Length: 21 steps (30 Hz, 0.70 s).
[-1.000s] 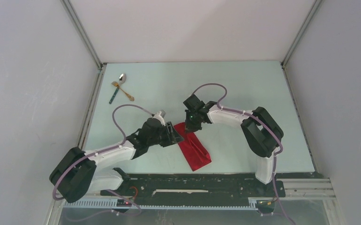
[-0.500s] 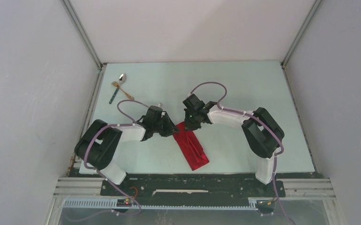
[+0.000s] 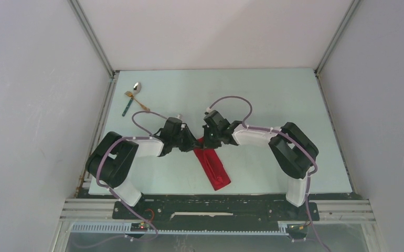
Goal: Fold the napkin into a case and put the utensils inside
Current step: Fold the 2/3-rectangle-folded napkin at the center of the board.
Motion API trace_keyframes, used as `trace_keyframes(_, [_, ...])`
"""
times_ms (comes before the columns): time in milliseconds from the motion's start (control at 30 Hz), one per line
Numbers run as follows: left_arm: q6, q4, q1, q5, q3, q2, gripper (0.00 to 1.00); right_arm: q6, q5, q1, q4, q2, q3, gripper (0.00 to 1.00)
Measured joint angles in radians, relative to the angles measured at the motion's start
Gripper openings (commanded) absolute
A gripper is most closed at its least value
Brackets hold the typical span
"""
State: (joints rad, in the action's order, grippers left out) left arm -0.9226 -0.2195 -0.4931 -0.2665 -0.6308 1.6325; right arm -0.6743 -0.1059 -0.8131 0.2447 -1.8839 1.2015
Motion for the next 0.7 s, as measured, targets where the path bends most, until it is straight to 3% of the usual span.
trace_keyframes(367, [0.075, 0.12, 0.0, 0.023, -0.055, -0.011, 0.27, 0.038, -0.191, 0.022, -0.393, -0.002, -0.225, 0.01])
trace_keyframes(533, [0.111, 0.186, 0.001, 0.031, -0.057, -0.053, 0.29, 0.068, -0.306, 0.051, -0.568, -0.011, -0.308, 0.16])
trace_keyframes(700, [0.135, 0.268, 0.003, 0.041, -0.071, -0.13, 0.43, 0.06, -0.406, 0.079, -0.729, -0.023, -0.38, 0.28])
